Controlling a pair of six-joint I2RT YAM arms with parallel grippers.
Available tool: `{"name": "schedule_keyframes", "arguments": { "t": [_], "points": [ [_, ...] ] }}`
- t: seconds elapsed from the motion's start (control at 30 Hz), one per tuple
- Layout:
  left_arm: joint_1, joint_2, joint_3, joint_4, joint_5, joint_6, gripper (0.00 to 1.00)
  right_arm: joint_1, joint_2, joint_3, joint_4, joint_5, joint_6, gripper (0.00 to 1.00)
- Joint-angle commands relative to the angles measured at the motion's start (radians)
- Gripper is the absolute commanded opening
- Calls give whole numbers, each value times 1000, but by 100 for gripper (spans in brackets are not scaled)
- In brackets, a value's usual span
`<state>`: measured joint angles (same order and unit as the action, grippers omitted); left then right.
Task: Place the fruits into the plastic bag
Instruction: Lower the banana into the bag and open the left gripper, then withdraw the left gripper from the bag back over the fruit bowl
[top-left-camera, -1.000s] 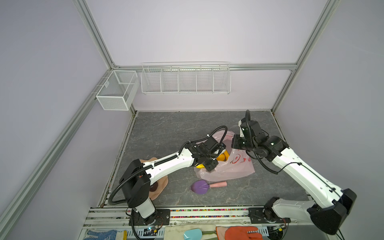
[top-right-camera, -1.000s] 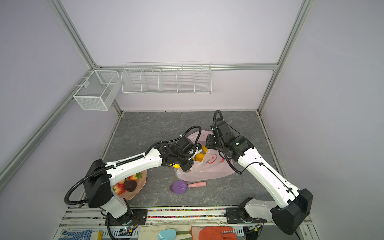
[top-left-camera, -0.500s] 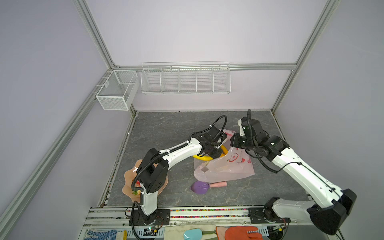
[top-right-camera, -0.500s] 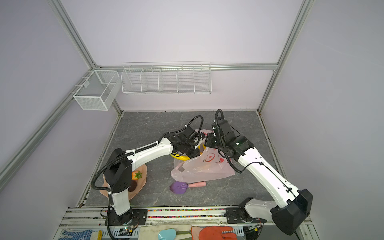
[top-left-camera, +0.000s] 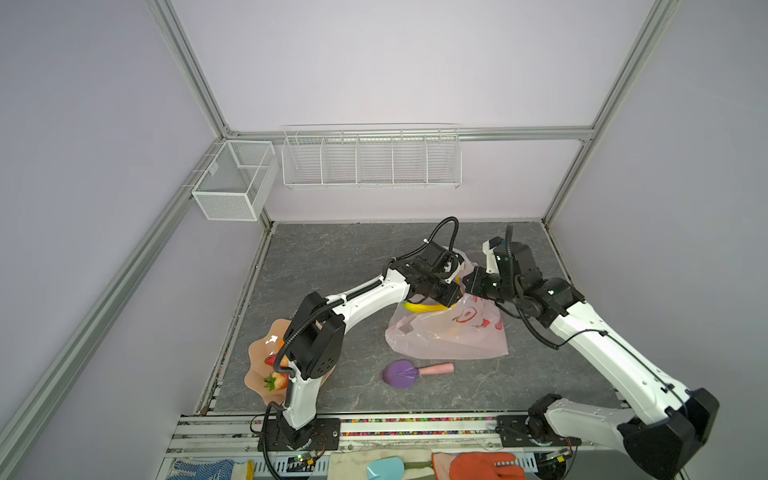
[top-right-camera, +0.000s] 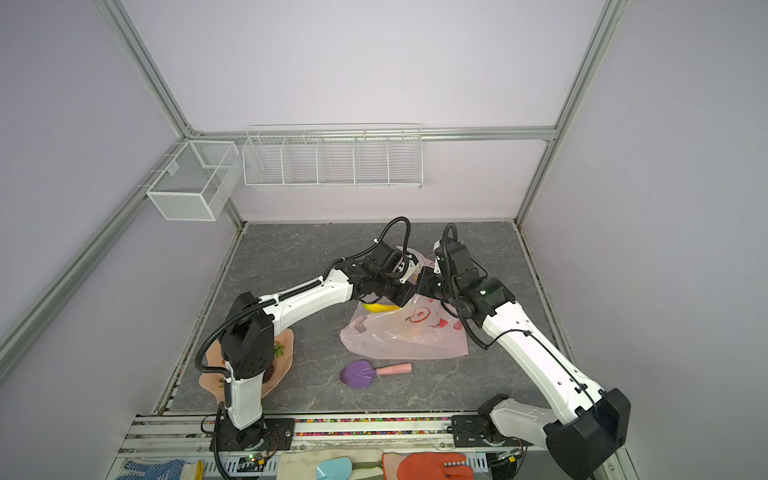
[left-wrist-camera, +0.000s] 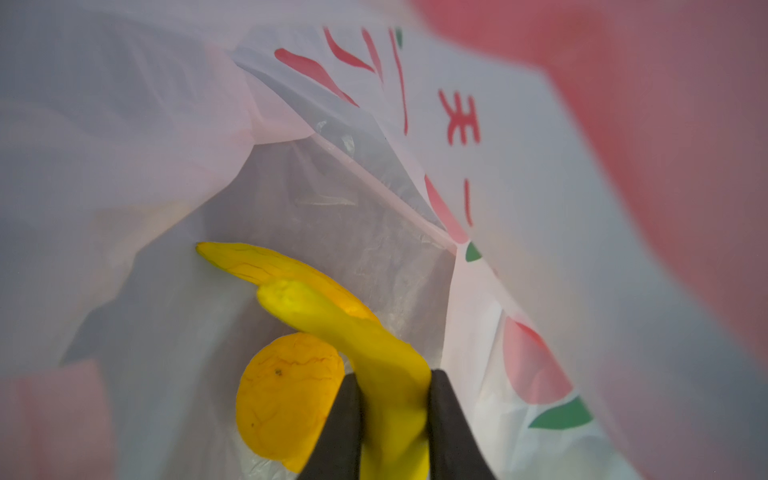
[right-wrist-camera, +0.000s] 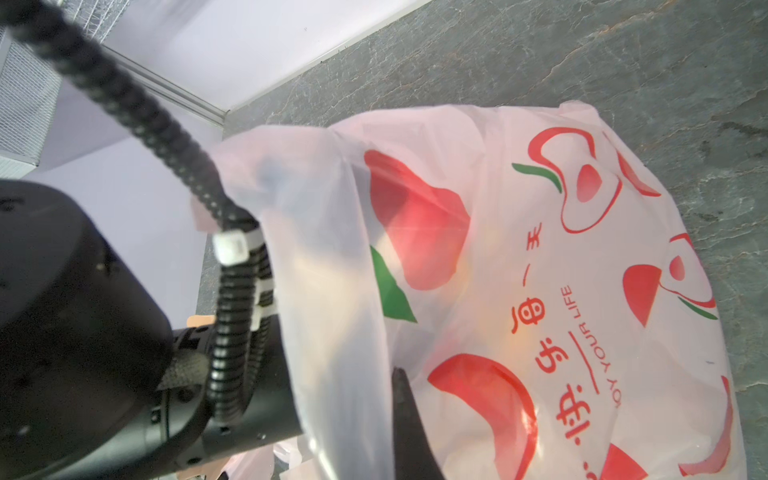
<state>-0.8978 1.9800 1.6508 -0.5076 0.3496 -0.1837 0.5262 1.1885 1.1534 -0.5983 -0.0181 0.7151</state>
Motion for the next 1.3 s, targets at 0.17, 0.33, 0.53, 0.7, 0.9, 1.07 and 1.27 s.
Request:
{"name": "schedule_keyframes", "arguments": {
  "t": [0.17, 0.33, 0.53, 0.7, 0.9, 1.07, 1.27],
  "points": [
    [-7, 24, 22, 80, 8, -137, 41, -21, -28, -35, 36, -58, 31, 6],
    [-6, -8, -21, 117, 20, -189, 61, -29, -40, -44, 33, -52, 31, 6],
    [4, -91, -31, 19, -70, -200, 71, -36, -43, -43, 16, -48, 29, 6],
    [5, -196, -68, -77, -174, -203, 72, -37, -37, -39, -2, -36, 27, 6],
    [6, -324, -145, -191, -244, -196, 72, -39, -27, -22, -31, -22, 18, 6],
    [5, -437, -242, -250, -217, -150, 72, -39, -15, -6, -46, -20, 11, 6],
    [6, -570, -334, -339, -199, -98, 72, -39, -3, 7, -52, -19, 9, 6]
  ]
}}
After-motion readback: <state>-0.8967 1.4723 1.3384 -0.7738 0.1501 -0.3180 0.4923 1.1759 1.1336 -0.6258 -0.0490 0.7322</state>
